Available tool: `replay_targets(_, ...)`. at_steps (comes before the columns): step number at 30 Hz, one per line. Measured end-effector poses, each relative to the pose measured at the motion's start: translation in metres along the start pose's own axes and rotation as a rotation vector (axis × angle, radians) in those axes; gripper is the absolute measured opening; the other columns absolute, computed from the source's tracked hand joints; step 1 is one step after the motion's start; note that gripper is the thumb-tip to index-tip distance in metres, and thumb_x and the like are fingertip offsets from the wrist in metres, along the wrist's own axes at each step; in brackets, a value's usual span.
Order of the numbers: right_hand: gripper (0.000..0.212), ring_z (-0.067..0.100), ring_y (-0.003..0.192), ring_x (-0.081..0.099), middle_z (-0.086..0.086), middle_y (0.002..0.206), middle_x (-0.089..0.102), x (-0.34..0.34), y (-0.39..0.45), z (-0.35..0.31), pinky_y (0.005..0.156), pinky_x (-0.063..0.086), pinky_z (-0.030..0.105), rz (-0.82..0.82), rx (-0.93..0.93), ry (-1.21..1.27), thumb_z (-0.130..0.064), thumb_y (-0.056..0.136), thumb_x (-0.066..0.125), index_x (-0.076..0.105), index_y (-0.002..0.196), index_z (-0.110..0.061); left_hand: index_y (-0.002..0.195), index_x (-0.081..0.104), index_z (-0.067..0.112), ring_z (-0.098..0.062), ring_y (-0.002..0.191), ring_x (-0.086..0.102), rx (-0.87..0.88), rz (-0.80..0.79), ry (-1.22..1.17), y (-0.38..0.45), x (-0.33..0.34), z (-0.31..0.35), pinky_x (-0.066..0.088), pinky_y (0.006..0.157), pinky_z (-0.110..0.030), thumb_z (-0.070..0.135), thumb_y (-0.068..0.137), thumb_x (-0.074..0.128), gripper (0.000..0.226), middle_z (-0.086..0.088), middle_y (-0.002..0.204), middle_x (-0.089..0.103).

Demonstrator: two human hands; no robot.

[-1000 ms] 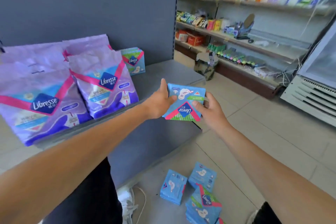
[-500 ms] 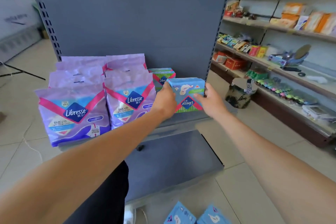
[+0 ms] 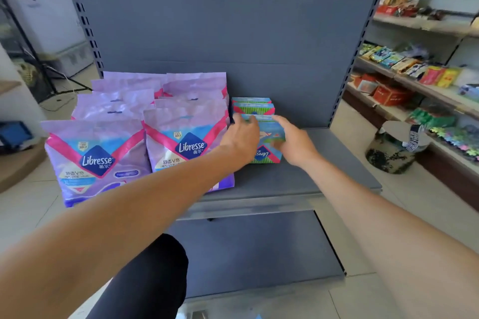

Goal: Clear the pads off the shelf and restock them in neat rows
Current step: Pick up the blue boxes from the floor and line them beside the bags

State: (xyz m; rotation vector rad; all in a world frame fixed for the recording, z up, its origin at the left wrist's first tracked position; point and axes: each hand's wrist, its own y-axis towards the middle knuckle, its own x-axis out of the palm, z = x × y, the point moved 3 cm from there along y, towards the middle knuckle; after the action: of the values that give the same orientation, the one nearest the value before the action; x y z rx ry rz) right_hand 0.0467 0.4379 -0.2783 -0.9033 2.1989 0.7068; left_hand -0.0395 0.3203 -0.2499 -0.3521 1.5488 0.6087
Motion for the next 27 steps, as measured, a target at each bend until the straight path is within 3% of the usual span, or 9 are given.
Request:
replay_targets(2, 0.062, 0.031, 0.109, 0.060, 0.010, 0.124, 0.064, 0.004, 0.010, -0.002, 0.080, 0.045, 0.031, -0.001, -0.053, -0.113, -0.022, 0.090, 0.064, 0.039, 0.147, -0.027, 0.134, 0.043, -0.003, -0.040, 0.130, 0.038, 0.088, 0.052, 0.285, 0.009, 0.001, 0.004, 0.045, 0.092, -0.041, 0.005, 0.094, 0.048, 0.041, -0.021, 0.131, 0.045)
replay_targets(5, 0.064, 0.034, 0.104, 0.060, 0.015, 0.117, 0.065, 0.011, 0.017, -0.001, 0.080, 0.049, 0.035, 0.015, -0.098, -0.218, -0.031, 0.091, 0.063, 0.035, 0.148, -0.027, 0.119, 0.058, 0.002, -0.033, 0.112, 0.050, 0.191, 0.049, 0.533, 0.020, 0.004, 0.003, 0.043, 0.093, -0.039, 0.006, 0.093, 0.049, 0.028, -0.016, 0.118, 0.058)
replay_targets(11, 0.064, 0.034, 0.105, 0.059, 0.016, 0.113, 0.064, 0.011, 0.028, 0.003, 0.086, 0.050, 0.043, 0.011, -0.117, -0.268, -0.031, 0.092, 0.063, 0.035, 0.149, -0.024, 0.119, 0.059, 0.004, -0.029, 0.108, 0.058, 0.183, 0.018, 0.408, 0.030, -0.003, 0.001, 0.053, 0.080, -0.036, 0.007, 0.092, 0.058, 0.027, -0.014, 0.119, 0.061)
replay_targets(16, 0.062, 0.033, 0.104, 0.057, 0.015, 0.110, 0.061, 0.013, 0.041, -0.003, 0.078, 0.043, 0.034, 0.004, -0.125, -0.369, -0.029, 0.092, 0.062, 0.037, 0.148, -0.023, 0.122, 0.059, 0.008, -0.030, 0.114, 0.059, 0.190, 0.000, 0.426, 0.047, -0.012, 0.002, 0.051, 0.085, -0.037, 0.015, 0.096, 0.055, 0.027, -0.011, 0.123, 0.060)
replay_targets(24, 0.061, 0.032, 0.105, 0.058, 0.015, 0.115, 0.059, 0.016, 0.044, -0.006, 0.084, 0.049, 0.040, 0.015, -0.095, -0.355, -0.026, 0.092, 0.062, 0.036, 0.148, -0.024, 0.124, 0.057, 0.009, -0.029, 0.108, 0.061, 0.212, 0.016, 0.465, 0.057, -0.014, -0.002, 0.052, 0.078, -0.036, 0.022, 0.094, 0.061, 0.033, -0.010, 0.119, 0.060)
replay_targets(27, 0.063, 0.034, 0.109, 0.056, 0.015, 0.120, 0.056, 0.014, 0.036, -0.012, 0.085, 0.047, 0.040, -0.011, -0.073, -0.372, -0.029, 0.092, 0.063, 0.035, 0.148, -0.024, 0.125, 0.056, 0.009, -0.029, 0.114, 0.057, 0.187, -0.023, 0.432, 0.052, -0.014, 0.000, 0.051, 0.083, -0.037, 0.018, 0.092, 0.062, 0.034, -0.010, 0.122, 0.059)
